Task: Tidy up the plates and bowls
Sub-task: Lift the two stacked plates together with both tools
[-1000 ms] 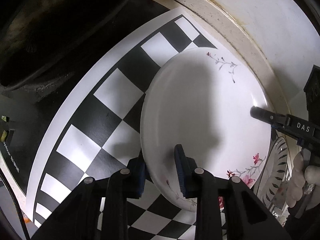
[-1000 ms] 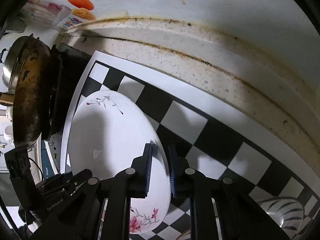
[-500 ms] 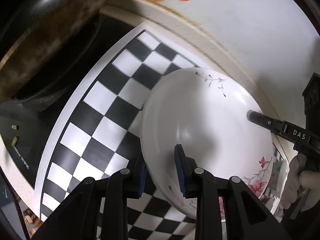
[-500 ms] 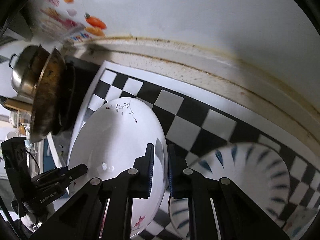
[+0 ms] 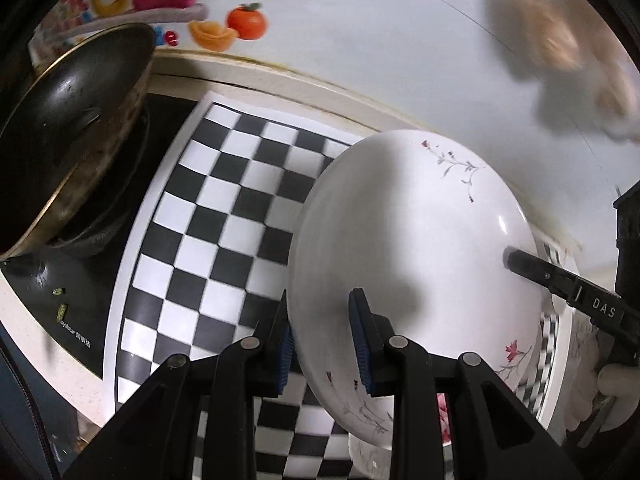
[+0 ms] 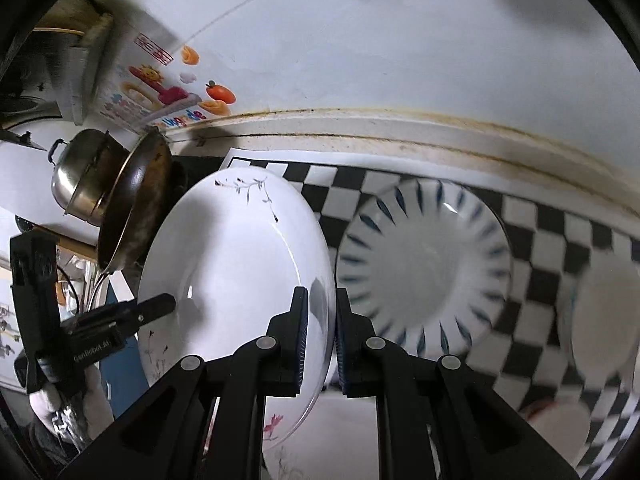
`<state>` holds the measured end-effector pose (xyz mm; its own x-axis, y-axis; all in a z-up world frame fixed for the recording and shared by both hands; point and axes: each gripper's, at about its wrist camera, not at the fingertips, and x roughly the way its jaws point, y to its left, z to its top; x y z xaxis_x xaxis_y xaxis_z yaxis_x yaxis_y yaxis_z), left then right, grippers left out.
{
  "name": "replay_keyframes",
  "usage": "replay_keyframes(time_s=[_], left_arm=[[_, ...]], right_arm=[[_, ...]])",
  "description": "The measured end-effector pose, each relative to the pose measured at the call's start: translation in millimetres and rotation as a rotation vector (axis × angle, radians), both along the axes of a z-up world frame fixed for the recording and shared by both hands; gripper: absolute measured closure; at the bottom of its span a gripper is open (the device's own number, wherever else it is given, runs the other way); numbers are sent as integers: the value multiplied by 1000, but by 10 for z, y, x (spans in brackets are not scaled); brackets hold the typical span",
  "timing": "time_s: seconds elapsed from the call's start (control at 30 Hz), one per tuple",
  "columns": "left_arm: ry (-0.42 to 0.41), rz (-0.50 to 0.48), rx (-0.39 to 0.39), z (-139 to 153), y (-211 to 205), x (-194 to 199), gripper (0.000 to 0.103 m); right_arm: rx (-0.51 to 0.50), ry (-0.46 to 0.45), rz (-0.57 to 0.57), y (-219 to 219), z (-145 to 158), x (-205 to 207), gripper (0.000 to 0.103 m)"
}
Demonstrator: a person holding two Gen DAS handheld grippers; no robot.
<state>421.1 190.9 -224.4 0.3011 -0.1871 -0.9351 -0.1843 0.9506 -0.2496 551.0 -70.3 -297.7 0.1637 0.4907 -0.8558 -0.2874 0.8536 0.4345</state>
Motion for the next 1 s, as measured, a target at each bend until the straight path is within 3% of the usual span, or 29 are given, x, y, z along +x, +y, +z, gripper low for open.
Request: replay_keyframes(time_s=[0.23,0.47,0.73,1.0], left_arm=[[51,-133,4,-109,-385,-378,79],[159,-245,11,-551,-770,-646,79],[224,-349,53,-867,-1140,-695,79],[250,-381,77,-1016,-1270,-681,79]], right_arm=[[7,-9,-95,-513,-8,-843,89],[-19,73,-186,-882,-463,-1499,89],[-66,157,-260,-1201,-970,-1863,89],[-96,177,-266,-1304,-1072,-1910,89]])
